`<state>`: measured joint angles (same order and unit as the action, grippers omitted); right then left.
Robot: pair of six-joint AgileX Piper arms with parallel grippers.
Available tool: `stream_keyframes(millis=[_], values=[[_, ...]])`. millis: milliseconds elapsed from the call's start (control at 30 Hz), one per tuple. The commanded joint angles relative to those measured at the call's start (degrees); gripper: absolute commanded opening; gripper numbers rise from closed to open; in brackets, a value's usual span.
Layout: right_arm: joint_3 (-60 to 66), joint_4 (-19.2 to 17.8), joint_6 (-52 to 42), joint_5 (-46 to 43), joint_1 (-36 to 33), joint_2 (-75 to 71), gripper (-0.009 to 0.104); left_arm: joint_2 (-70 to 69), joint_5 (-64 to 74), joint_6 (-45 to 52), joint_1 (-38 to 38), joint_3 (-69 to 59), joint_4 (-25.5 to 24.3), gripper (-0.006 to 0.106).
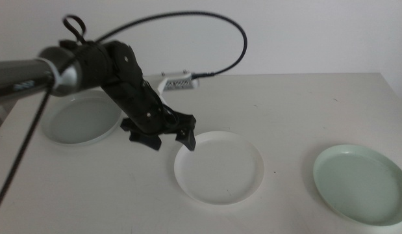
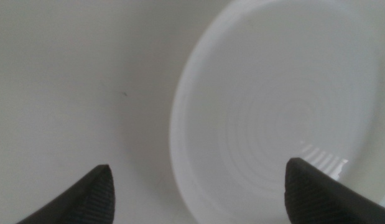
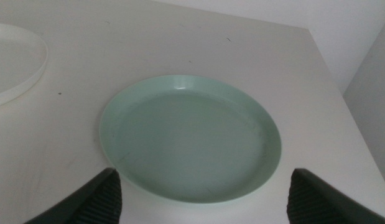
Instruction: Stack the three bowls on top of each other.
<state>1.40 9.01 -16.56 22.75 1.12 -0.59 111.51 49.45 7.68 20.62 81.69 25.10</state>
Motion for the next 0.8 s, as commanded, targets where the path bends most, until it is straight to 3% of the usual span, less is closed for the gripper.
stream_keyframes(millis=[0, 333, 433, 767], values=[[-0.1, -0.2, -0.6, -4.4, 0.4, -1.5, 0.069, -6.9, 0.5, 0.5, 0.0, 1.7, -1.5, 0.105], [-0.1, -0.2, -0.6, -4.4, 0.4, -1.5, 0.069, -20.6, 2.6, -14.9, -1.1, 1.7, -26.0, 0.105], [-0.1, -0.2, -0.6, -4.4, 0.4, -1.5, 0.069, -23.5, 4.3, -15.5, -3.8, 1.7, -28.2, 0.105], [-0.1, -0.2, -0.6, -4.4, 0.4, -1.5, 0.069, -24.4, 4.6, -10.5, -16.2, 2.0, -25.8, 0.105]])
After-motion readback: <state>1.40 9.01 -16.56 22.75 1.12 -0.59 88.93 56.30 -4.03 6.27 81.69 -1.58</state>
